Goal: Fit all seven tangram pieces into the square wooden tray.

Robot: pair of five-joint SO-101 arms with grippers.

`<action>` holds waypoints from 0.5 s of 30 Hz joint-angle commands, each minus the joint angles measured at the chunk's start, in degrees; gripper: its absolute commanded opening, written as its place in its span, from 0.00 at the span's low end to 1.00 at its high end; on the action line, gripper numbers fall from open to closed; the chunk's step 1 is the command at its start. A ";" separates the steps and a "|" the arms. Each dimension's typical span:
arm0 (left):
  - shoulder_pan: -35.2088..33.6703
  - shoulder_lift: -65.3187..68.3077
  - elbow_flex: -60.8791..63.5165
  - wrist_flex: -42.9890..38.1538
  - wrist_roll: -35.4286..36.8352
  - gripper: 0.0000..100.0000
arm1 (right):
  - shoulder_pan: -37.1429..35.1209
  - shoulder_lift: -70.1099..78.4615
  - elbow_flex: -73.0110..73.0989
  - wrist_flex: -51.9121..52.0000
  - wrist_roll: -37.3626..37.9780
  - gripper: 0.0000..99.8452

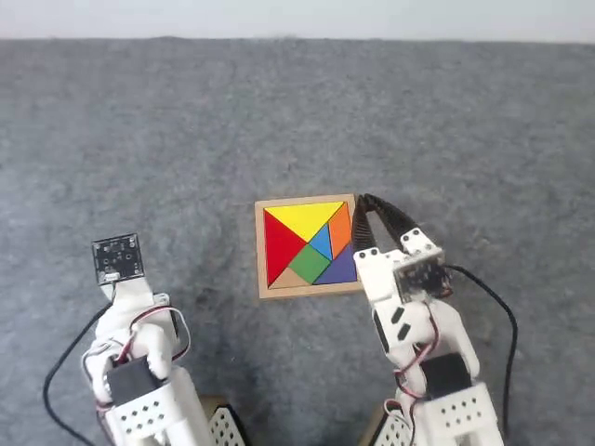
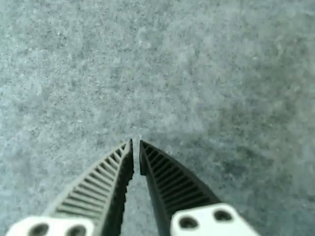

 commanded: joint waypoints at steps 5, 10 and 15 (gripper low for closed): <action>-0.26 -0.97 -0.48 0.26 -0.53 0.03 | 0.04 -5.76 0.53 2.24 0.79 0.02; -0.26 -0.97 -0.48 0.26 -0.53 0.03 | 0.04 -5.76 0.53 1.89 0.88 0.02; -0.26 -0.97 -0.48 0.26 -0.53 0.03 | 0.04 -5.76 -0.88 5.41 0.97 0.02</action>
